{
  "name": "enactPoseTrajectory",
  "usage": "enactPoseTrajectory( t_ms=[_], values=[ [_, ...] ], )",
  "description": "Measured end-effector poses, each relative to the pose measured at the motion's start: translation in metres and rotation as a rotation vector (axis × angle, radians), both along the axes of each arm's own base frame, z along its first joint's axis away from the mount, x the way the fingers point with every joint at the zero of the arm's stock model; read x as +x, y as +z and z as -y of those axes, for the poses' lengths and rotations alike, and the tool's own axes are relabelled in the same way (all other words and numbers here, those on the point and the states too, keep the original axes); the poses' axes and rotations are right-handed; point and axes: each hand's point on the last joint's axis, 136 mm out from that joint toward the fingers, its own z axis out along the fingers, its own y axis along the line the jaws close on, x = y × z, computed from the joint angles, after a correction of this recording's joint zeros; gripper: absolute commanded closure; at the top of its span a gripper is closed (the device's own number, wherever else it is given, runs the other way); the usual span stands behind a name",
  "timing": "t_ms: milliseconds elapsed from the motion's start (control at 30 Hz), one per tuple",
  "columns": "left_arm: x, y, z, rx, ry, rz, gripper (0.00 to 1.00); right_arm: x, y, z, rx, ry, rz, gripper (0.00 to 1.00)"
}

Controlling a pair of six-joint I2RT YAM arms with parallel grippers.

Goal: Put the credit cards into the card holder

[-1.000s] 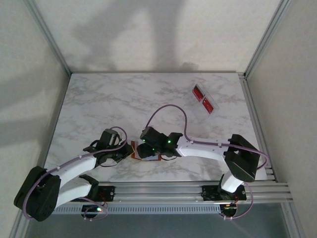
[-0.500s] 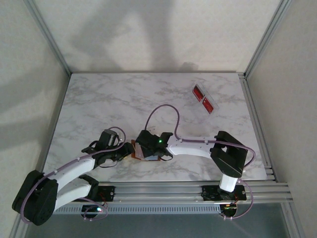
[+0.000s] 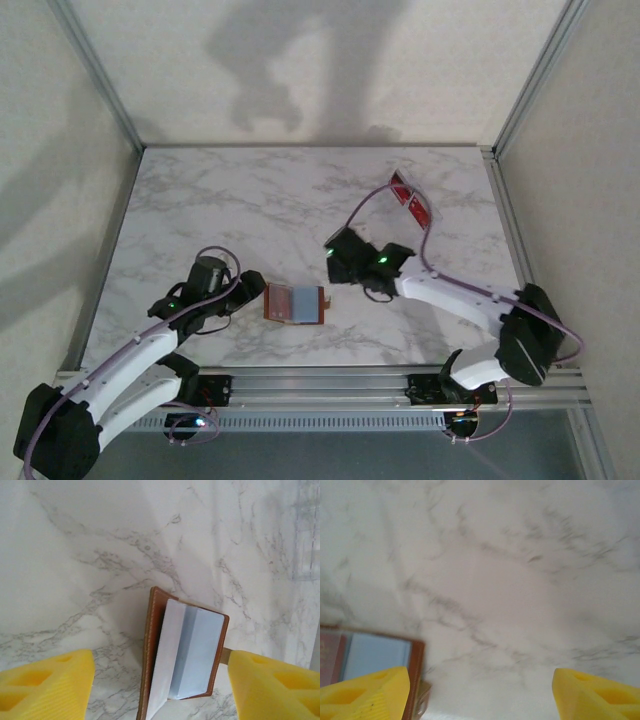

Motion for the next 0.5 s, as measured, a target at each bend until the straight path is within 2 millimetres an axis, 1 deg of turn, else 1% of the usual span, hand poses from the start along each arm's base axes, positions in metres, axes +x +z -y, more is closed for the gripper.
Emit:
enactPoseTrajectory(
  t_ms=[67, 133, 200, 267, 300, 367, 433, 500],
  values=[
    [0.006, 0.007, 0.003, 0.009, -0.01, 0.004, 0.24, 0.015, 0.017, 0.023, 0.048, -0.049, 0.017, 0.2],
    [0.015, 0.018, 0.006, 0.025, -0.024, 0.011, 0.22, 0.032, 0.035, 0.055, 0.102, -0.123, 0.041, 0.2],
    [0.024, 0.029, 0.01, 0.041, -0.043, 0.024, 0.21, 0.045, 0.046, 0.085, 0.135, -0.187, 0.059, 0.19],
    [0.034, 0.041, 0.014, 0.057, -0.061, 0.045, 0.21, 0.055, 0.05, 0.109, 0.164, -0.239, 0.059, 0.21],
    [0.037, 0.045, 0.015, 0.066, -0.072, 0.055, 0.21, 0.06, 0.05, 0.118, 0.179, -0.256, 0.048, 0.21],
    [0.042, 0.05, 0.017, 0.082, -0.09, 0.062, 0.21, 0.069, 0.047, 0.13, 0.209, -0.275, 0.018, 0.21],
    [0.047, 0.05, 0.019, 0.102, -0.11, 0.058, 0.21, 0.083, 0.043, 0.137, 0.235, -0.287, -0.014, 0.21],
    [0.05, 0.047, 0.021, 0.12, -0.126, 0.048, 0.21, 0.101, 0.04, 0.144, 0.26, -0.287, -0.04, 0.21]
  ],
)
